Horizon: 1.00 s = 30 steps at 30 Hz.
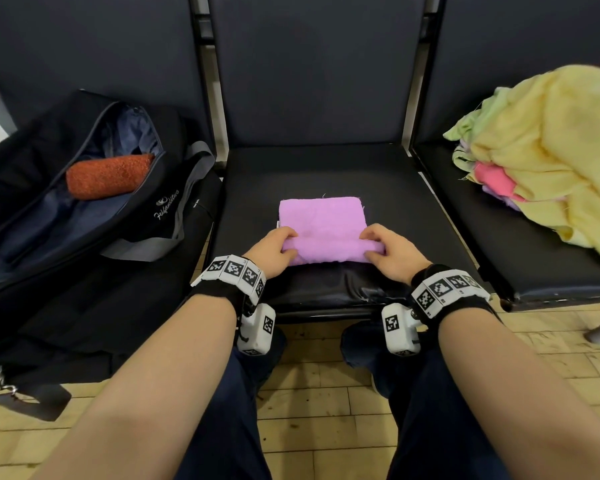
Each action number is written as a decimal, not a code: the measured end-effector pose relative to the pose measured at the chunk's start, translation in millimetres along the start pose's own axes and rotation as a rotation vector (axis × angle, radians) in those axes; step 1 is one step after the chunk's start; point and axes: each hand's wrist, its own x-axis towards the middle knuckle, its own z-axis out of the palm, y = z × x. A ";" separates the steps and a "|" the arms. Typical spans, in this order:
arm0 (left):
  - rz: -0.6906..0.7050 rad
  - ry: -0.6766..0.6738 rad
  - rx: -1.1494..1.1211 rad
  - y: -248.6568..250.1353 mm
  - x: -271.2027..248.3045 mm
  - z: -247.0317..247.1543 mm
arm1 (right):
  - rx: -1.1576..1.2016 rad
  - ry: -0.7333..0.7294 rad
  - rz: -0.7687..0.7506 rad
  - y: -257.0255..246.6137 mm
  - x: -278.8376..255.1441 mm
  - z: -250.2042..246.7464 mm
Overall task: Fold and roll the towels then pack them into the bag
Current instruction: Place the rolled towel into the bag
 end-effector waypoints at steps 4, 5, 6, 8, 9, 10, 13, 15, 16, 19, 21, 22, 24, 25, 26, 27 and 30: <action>-0.052 0.042 -0.145 2.2 2.6 0.1 | 0.124 0.026 0.043 -3.9 0.7 0.7; -0.058 0.039 -0.152 1.3 4.0 -0.1 | 0.153 0.029 0.069 -5.0 0.7 0.4; -0.061 0.035 -0.156 0.2 4.5 0.0 | 0.169 0.023 0.091 -5.3 0.8 0.2; -0.068 0.006 -0.166 -2.1 5.9 0.8 | 0.177 0.001 0.120 -6.0 1.3 0.0; -0.073 -0.017 -0.157 -3.3 6.9 1.2 | 0.182 -0.001 0.138 -6.5 1.4 0.1; -0.074 -0.035 -0.140 -3.4 7.5 1.1 | 0.186 0.011 0.155 -6.7 1.8 0.1; -0.104 -0.049 -0.099 -1.6 8.0 1.6 | 0.201 0.061 0.217 -9.2 3.2 1.6; -0.128 0.019 -0.075 -2.2 8.7 1.7 | 0.192 0.063 0.243 -9.5 4.3 4.3; -0.140 0.072 -0.057 -3.2 8.1 1.9 | 0.176 0.074 0.232 -8.6 5.0 5.9; -0.045 0.224 -0.062 -8.2 7.1 2.9 | 0.110 0.224 0.070 -6.8 6.2 7.3; 0.044 0.250 -0.124 -7.0 5.5 1.6 | 0.090 0.265 -0.016 -8.6 6.0 6.5; 0.048 0.231 -0.144 -4.5 3.8 0.2 | 0.106 0.258 -0.009 -9.9 4.7 5.5; 0.017 0.205 -0.132 -2.4 2.6 -2.4 | 0.148 0.250 0.041 -9.3 2.1 3.0; 0.004 0.205 -0.094 -1.1 1.2 -4.4 | 0.164 0.244 0.059 -9.4 0.8 1.3; -0.012 0.199 -0.058 -1.2 0.3 -5.6 | 0.182 0.224 0.082 -9.1 -0.3 0.3; -0.029 0.184 -0.053 -1.3 -0.6 -6.3 | 0.196 0.187 0.104 -9.9 -1.8 -0.6; -0.085 0.045 -0.013 -3.8 -1.4 -7.0 | 0.124 0.000 0.140 -11.2 -5.0 -1.5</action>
